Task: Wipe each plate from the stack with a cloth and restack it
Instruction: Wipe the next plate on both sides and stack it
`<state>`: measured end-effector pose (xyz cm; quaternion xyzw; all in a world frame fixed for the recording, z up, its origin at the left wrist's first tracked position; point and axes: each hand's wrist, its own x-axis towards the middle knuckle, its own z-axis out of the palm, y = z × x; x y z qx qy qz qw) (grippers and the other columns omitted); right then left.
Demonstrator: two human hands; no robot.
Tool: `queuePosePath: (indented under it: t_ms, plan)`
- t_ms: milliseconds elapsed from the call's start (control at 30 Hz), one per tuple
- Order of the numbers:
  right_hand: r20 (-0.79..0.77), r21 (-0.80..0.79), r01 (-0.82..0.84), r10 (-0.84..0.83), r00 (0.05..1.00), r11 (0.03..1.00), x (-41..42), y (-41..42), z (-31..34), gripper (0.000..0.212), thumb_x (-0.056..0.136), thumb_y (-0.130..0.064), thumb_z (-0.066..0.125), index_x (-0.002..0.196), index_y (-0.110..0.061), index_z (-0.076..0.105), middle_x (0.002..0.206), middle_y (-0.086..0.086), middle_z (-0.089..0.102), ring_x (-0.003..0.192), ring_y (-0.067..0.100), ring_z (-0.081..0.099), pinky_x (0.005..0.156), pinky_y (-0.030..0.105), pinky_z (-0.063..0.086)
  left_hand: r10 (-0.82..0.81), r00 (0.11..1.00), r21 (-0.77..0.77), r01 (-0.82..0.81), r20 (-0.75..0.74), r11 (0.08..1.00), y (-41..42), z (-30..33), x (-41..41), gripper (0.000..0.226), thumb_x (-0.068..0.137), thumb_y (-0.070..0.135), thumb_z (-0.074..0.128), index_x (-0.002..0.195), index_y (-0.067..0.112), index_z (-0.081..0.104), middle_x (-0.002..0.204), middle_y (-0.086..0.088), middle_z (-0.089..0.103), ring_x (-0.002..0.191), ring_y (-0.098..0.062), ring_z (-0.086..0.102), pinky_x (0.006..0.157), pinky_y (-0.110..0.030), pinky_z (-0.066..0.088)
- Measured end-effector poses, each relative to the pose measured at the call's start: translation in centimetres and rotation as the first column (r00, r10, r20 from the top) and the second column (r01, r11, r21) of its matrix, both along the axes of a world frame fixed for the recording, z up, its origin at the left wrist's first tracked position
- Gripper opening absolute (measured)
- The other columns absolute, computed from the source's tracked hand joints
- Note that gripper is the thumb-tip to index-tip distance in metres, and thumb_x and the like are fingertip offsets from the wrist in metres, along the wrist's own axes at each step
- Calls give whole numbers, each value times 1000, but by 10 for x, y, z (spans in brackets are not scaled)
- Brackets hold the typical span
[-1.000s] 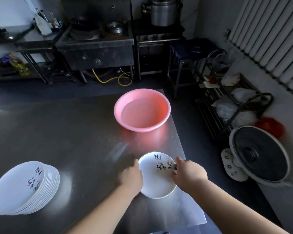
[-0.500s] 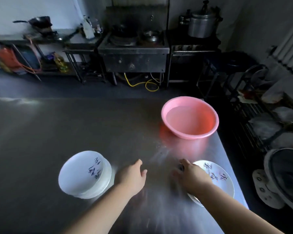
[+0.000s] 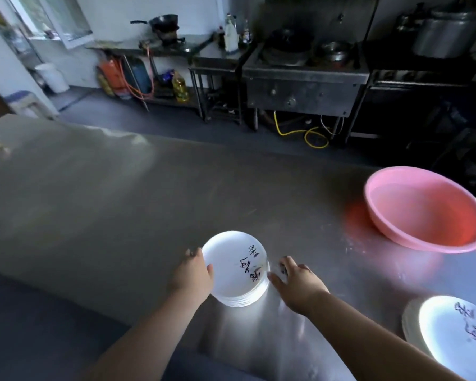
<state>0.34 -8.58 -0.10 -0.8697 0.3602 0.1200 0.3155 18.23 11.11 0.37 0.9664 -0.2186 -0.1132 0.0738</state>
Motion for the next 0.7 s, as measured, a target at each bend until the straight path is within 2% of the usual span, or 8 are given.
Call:
queuePosePath:
  t_ms: [100, 167, 300, 400, 500, 567, 667, 700]
  plan:
    - [-13, -29, -20, 20, 1000, 999, 23, 12, -3, 44, 93, -74, 44, 110, -34, 47, 107, 3, 63, 94, 26, 64, 84, 40, 57, -15, 1000, -3, 15, -20, 1000, 7, -10, 11, 22, 100, 35, 55, 114, 18, 54, 111, -4, 65, 98, -29, 67, 79, -40, 58]
    - [-29, -65, -33, 31, 999, 997, 34, 16, -3, 38, 95, -68, 46, 103, -32, 47, 101, 0, 65, 90, 26, 64, 81, 39, 57, -18, 1000, -35, 18, -24, 999, 9, -15, 17, 14, 99, 28, 55, 108, 17, 52, 104, -5, 66, 93, -30, 68, 77, -41, 58]
    - [-62, -122, -35, 27, 998, 992, 45, 16, -2, 32, 99, -57, 49, 108, -26, 53, 96, 0, 67, 85, 27, 62, 71, 34, 51, -31, 997, -140, 20, -73, 990, 9, -20, 20, 9, 99, 19, 56, 104, 15, 49, 98, -4, 61, 89, -29, 63, 73, -39, 54]
    - [-69, -145, -13, 3, 998, 989, 45, 17, 0, 25, 99, -50, 49, 104, -25, 53, 93, -1, 66, 84, 27, 64, 66, 32, 47, -40, 994, -210, 18, -101, 978, 10, -22, 20, 10, 99, 17, 57, 104, 15, 48, 97, -3, 59, 86, -26, 59, 69, -36, 47]
    - [-70, -118, 37, -46, 996, 992, 38, 16, 3, 22, 97, -47, 49, 98, -25, 51, 90, -3, 70, 81, 25, 65, 62, 31, 49, -60, 995, -295, 33, -82, 955, 11, -17, 14, 11, 98, 16, 58, 107, 14, 51, 93, -1, 59, 84, -26, 58, 65, -35, 41]
    - [-40, -81, 91, -94, 995, 993, 26, 14, 7, 20, 95, -44, 48, 92, -25, 49, 79, -7, 73, 75, 20, 66, 59, 31, 51, -50, 994, -364, 11, -98, 931, 9, -9, 4, 13, 98, 18, 60, 109, 17, 52, 88, 2, 57, 80, -26, 57, 61, -34, 36]
    - [33, -30, 189, -188, 982, 981, -1, 6, 17, 18, 95, -36, 51, 84, -23, 46, 59, -20, 69, 63, 14, 63, 50, 28, 43, -69, 982, -465, -20, -174, 885, -2, -1, -18, 13, 97, 18, 60, 106, 20, 52, 78, 2, 56, 73, -27, 56, 57, -34, 37]
    - [57, -30, 227, -225, 973, 973, -13, 2, 19, 20, 95, -36, 53, 83, -22, 45, 58, -15, 68, 62, 16, 64, 50, 28, 43, -90, 975, -494, -23, -202, 869, -6, 1, -27, 13, 96, 17, 60, 103, 22, 51, 75, 1, 56, 70, -25, 56, 57, -34, 38]
